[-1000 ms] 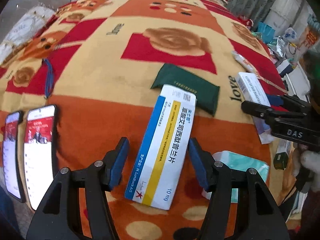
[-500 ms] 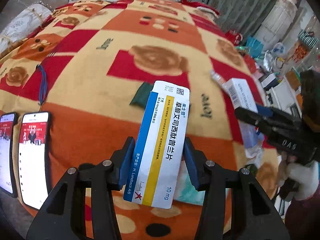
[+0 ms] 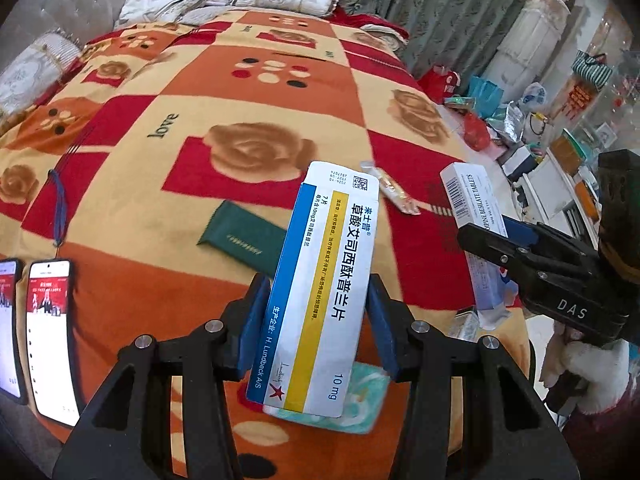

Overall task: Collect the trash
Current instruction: 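Lift both medicine boxes and carry them over the black bin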

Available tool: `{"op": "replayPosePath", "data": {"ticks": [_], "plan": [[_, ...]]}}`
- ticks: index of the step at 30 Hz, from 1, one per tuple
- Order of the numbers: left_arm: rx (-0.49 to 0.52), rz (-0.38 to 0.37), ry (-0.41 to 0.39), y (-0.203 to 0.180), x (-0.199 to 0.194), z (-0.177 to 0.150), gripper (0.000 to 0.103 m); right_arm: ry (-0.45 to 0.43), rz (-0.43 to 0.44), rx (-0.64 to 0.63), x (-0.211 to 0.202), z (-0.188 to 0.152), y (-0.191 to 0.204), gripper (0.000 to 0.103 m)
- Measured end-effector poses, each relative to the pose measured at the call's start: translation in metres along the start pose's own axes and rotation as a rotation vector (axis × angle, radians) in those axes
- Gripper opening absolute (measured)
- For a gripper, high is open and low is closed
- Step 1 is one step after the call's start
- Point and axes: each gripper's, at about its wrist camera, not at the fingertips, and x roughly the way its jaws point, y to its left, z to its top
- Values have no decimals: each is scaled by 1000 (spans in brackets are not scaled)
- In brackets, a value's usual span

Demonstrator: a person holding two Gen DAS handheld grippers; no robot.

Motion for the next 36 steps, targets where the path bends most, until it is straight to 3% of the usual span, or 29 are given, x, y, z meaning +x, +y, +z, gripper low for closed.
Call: {"op": "replayPosePath", "data": {"ticks": [36], "plan": [[205, 2, -25, -131, 21, 22, 47, -115, -86, 168, -85, -38, -98, 53]]}}
